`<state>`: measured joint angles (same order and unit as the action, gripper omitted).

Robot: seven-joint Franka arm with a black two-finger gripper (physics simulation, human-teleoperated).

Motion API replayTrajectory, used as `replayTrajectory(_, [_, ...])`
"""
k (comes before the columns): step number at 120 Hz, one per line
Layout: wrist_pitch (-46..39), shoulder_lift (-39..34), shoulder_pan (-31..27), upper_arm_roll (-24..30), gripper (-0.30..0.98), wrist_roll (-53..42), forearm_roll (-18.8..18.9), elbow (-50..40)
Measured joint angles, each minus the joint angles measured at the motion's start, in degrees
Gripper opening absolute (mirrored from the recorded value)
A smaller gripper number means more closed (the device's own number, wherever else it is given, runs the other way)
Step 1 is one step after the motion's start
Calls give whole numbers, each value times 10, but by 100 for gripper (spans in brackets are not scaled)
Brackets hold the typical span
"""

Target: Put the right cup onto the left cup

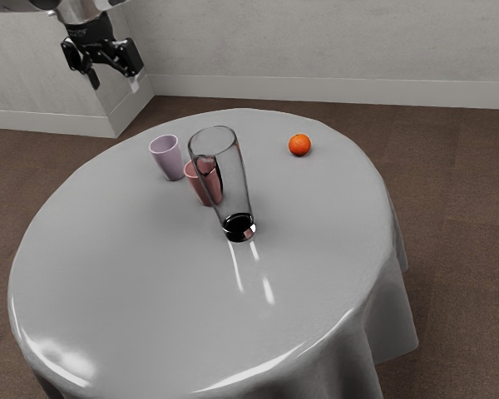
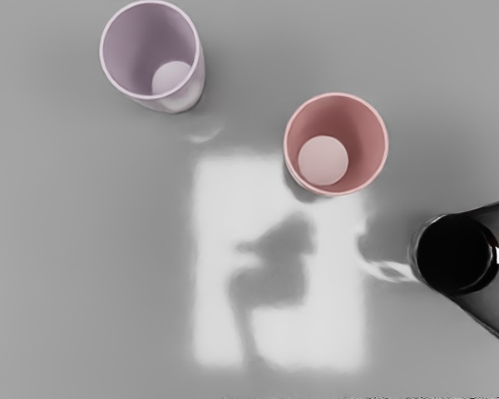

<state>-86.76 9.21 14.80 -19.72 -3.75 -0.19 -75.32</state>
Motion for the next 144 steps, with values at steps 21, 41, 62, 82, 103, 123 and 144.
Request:
replayTrajectory(21, [-2, 2, -13, 15, 67, -11, 8, -12])
replayTrajectory(41, [-30, 48, -11, 17, 67, 44, 2, -15])
replayTrajectory(62, [-93, 106, -9, 19, 67, 125, -29, -52])
replayTrajectory(82, [-151, 107, -8, 29, 67, 194, -46, -110])
replayTrajectory(103, [-196, 129, -6, 44, 67, 256, -50, -107])
replayTrajectory(123, [-222, 172, 2, 56, 67, 307, -52, -81])
replayTrajectory(144, [-234, 200, 2, 57, 66, 346, -51, -75])
